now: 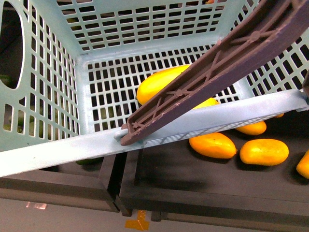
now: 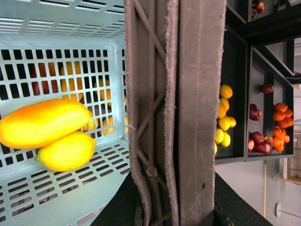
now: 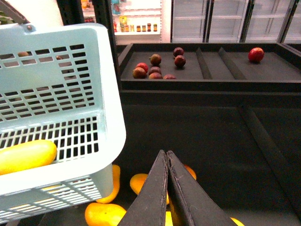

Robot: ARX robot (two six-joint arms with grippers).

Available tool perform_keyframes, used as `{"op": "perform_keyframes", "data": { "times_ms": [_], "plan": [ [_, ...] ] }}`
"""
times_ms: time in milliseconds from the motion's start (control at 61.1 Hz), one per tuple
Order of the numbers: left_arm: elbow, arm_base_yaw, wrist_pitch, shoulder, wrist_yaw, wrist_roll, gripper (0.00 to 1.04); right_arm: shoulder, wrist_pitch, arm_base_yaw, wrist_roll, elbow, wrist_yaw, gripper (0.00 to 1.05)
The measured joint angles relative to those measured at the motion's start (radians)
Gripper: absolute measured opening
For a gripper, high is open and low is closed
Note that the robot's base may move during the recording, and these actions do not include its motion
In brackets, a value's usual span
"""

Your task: Pick lemon and mango into basket

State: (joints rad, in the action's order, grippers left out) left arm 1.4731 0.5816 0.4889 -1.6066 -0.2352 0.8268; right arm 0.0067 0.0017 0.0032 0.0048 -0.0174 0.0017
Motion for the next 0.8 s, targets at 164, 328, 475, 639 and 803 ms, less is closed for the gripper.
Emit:
{"op": "perform_keyframes", "data": {
  "times_ms": [164, 328, 475, 639, 803],
  "plan": [
    [0.000, 0.000, 0.000, 0.000, 0.000, 0.000, 0.19, 0.000, 0.000, 0.000, 0.000, 0.000, 0.000, 0.36],
    [0.000, 0.000, 0.000, 0.000, 0.000, 0.000, 0.19, 0.000, 0.000, 0.000, 0.000, 0.000, 0.000, 0.65],
    [0.000, 0.000, 0.000, 0.000, -0.001, 0.000, 0.19, 0.000, 0.000, 0.000, 0.000, 0.000, 0.002, 0.91],
    [0.000, 0.013, 0.000, 0.000, -0.028, 0.009, 0.19, -0.002, -0.002, 0.000, 0.000, 0.000, 0.003, 0.96],
    [0.000, 0.011, 0.000, 0.000, -0.012, 0.008, 0.19, -0.003, -0.002, 0.000, 0.000, 0.000, 0.001, 0.96]
  ]
}}
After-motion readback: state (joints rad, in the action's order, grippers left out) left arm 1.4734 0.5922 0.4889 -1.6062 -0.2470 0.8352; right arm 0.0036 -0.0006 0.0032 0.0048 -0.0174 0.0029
